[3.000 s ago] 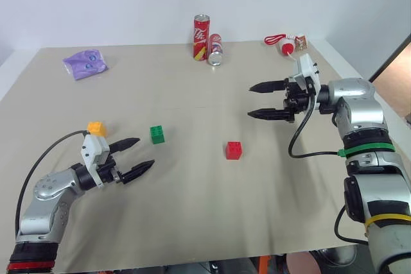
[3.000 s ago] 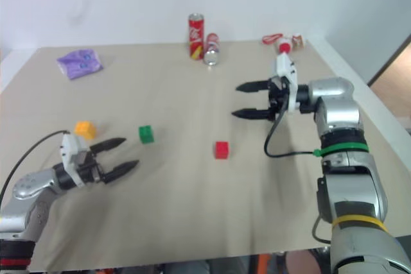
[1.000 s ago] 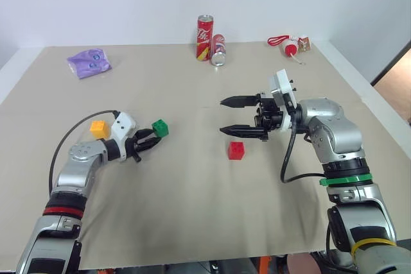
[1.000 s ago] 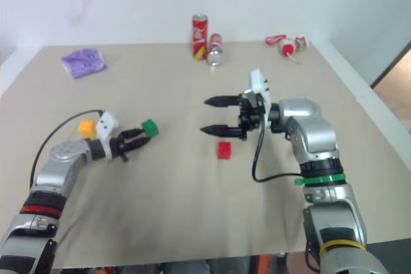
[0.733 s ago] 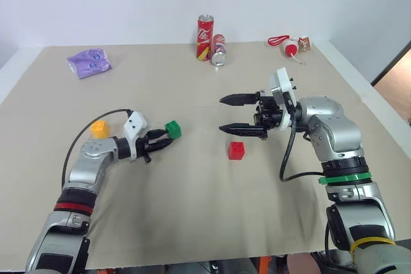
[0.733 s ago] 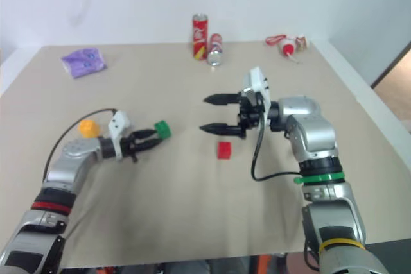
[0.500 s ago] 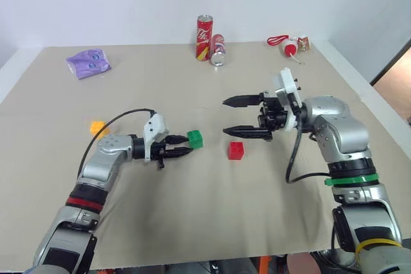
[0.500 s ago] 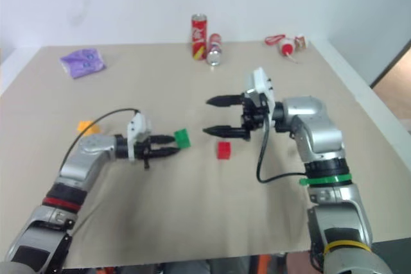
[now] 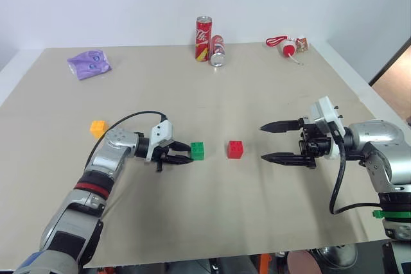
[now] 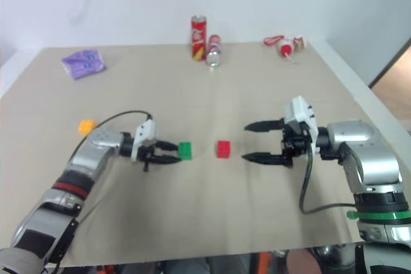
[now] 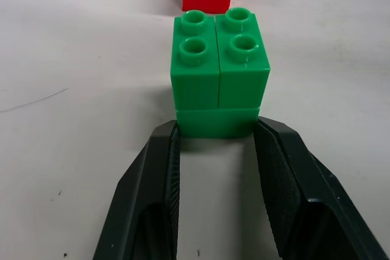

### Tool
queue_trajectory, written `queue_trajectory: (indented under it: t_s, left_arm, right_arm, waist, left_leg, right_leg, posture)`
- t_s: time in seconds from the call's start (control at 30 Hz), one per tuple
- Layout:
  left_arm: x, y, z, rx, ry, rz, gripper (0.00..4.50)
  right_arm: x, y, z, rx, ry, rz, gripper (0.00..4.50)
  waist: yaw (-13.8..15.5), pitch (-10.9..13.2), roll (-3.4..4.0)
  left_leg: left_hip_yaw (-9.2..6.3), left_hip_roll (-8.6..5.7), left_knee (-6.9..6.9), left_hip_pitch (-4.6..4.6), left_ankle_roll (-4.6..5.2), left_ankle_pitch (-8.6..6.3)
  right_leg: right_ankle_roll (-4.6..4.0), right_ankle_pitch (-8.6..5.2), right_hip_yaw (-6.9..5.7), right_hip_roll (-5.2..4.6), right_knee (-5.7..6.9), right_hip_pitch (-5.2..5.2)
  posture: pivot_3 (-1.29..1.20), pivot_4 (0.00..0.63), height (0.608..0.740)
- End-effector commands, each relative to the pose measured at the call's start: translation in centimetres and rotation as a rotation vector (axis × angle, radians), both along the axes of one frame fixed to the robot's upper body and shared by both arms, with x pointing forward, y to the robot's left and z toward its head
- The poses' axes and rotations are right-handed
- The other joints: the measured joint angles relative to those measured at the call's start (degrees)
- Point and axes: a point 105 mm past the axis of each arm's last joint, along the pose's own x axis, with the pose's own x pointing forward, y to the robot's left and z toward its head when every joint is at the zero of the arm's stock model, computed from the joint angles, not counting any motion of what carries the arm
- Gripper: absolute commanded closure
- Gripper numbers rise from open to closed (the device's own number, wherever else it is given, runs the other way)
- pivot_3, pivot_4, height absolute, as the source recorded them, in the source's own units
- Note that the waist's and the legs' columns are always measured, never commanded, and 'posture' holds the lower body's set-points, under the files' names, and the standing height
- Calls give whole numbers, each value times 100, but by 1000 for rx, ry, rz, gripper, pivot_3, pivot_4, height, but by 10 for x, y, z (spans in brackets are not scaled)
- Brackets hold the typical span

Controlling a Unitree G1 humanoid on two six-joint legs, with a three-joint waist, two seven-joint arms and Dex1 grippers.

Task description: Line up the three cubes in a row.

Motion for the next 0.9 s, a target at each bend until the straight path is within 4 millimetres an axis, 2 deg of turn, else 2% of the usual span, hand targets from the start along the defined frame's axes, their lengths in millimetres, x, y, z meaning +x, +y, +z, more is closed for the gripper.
queue_trajectory:
  t_s: [0.03, 0.2, 0.53, 0.9]
  left_arm:
    - [6, -1, 6, -1, -23, -5, 3261]
    - [9, 0, 8, -20, -23, 0, 3261]
    - [2, -13, 8, -48, -14, -49, 3261]
    - [8, 1, 2, 22, -48, -24, 3261]
  right_arm:
    - [-4, 3, 15, 10, -69, 11, 349]
    - [-1, 6, 15, 14, -73, 12, 349]
    - [5, 13, 17, 17, -82, 31, 349]
    - [7, 14, 20, 15, -89, 38, 349]
  waist:
    - [1, 0, 0]
    - [1, 0, 0]
    - [-2, 0, 0]
    - [-7, 0, 0]
  left_leg:
    - [1, -3, 6, -3, 0, 0]
    - [6, -5, 12, -4, 0, 0]
    - [5, -3, 8, -11, 0, -1]
    - [5, -2, 6, -8, 0, -1]
  right_leg:
    - [5, 3, 2, -2, 0, 0]
    - [12, 7, 8, -5, -3, 2]
    - [10, 5, 8, -3, -4, -4]
    - [9, 5, 9, -1, -4, -4]
  posture:
    - [0, 150, 740]
    - [0, 150, 740]
    - [0, 150, 740]
    - [0, 150, 740]
